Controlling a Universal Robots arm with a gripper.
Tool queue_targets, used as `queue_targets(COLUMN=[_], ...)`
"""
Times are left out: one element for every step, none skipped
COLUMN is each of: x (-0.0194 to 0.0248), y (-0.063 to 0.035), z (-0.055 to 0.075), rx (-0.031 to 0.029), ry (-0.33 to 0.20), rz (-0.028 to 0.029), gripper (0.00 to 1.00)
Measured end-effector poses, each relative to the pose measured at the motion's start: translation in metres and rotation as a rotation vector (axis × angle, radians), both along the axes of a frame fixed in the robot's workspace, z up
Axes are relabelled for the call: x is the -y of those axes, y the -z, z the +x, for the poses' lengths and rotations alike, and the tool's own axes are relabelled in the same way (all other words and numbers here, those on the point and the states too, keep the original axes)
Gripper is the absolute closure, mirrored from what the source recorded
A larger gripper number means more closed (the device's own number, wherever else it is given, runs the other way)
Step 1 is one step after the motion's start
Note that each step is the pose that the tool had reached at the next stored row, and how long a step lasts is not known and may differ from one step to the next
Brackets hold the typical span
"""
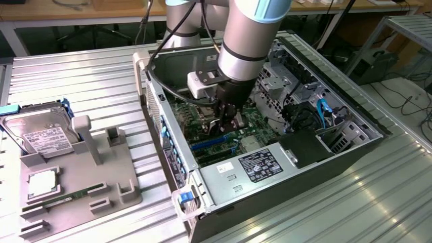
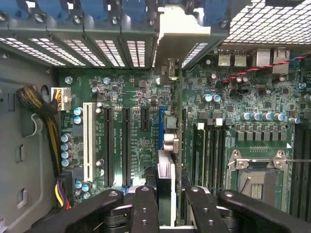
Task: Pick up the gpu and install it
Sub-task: 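Insert the gpu into the slot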
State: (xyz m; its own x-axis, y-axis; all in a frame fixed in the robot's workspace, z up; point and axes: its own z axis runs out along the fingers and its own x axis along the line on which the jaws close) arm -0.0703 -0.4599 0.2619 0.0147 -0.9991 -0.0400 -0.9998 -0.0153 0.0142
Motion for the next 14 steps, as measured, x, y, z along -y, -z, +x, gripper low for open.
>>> queue_targets(x=[0.0004, 0.0006, 0.0007, 0.0008, 0.0009, 0.0009, 0.0009, 0.001, 0.0009, 0.0009, 0.001, 0.0012, 0.0013, 0.0013], y=[0.0008, 0.0014, 0.0019, 0.0024, 0.0028, 0.0035, 0.0039, 0.0043, 0.0048, 0.0057, 0.0064, 0.0073, 0.0081, 0.0087], z=[-0.0002, -0.0012, -0.0023, -0.003, -0.0031, -0.0034, -0.0038, -0.0047, -0.0054, -0.0058, -0.0059, -0.006, -0.0063, -0.007], rx=[0.0002, 0.0002, 0.0001, 0.0, 0.0, 0.0001, 0.0001, 0.0, 0.0001, 0.0001, 0.0001, 0.0001, 0.0001, 0.0001], ry=[0.0, 0.0, 0.0, 0.0, 0.0, 0.0, 0.0, 0.0, 0.0, 0.0, 0.0, 0.0, 0.0, 0.0], rz=[0.0003, 0.0003, 0.0002, 0.0001, 0.0001, 0.0002, 0.0001, 0.0, 0.0001, 0.0002, 0.0002, 0.0002, 0.0002, 0.0001], gripper=[0.73, 0.73, 0.73, 0.73, 0.73, 0.73, 0.73, 0.73, 0.73, 0.73, 0.73, 0.73, 0.73, 0.73])
